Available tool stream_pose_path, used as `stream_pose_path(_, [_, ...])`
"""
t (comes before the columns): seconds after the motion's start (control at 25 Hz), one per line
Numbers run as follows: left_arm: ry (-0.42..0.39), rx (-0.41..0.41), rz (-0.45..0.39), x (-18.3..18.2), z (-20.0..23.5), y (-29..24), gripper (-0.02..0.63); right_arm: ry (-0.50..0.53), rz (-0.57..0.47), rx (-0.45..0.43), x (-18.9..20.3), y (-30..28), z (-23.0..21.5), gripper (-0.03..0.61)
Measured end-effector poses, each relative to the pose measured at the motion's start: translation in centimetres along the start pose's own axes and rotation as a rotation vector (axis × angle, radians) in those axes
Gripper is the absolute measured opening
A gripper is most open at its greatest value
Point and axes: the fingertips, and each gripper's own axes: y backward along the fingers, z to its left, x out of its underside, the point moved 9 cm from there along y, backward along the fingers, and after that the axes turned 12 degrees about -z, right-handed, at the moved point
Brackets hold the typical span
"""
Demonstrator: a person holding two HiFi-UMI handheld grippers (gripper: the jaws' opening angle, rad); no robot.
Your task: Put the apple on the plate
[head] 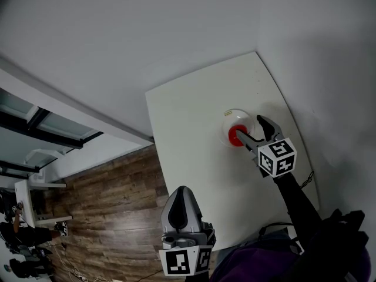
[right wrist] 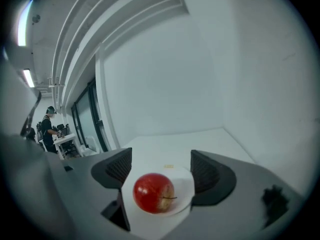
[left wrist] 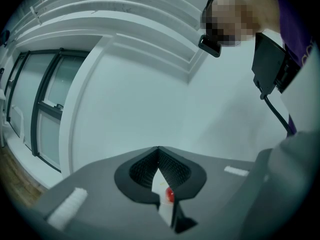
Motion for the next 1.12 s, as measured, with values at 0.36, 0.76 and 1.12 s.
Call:
stream_pose_path(0.36, [-0.006, 0.007, -0.007, -0.5, -0.2, 0.8, 0.008, 0.043, -0.284, 0.043, -8.5, 6.5, 1.6, 0.321])
stream_pose_path(0.76, [0.018, 0.029, -0.053, -1.9, -0.3, 2.0, 0.008, 0.179, -0.420, 0.140, -13.9, 11.4, 3.8, 0.012])
stream_pose_path(1.12, [0.029, 0.046, -0.092, -2.4, -0.7, 1.9, 0.007, 0.200, -0.424, 0.141, -14.1, 11.9, 4.0, 0.011])
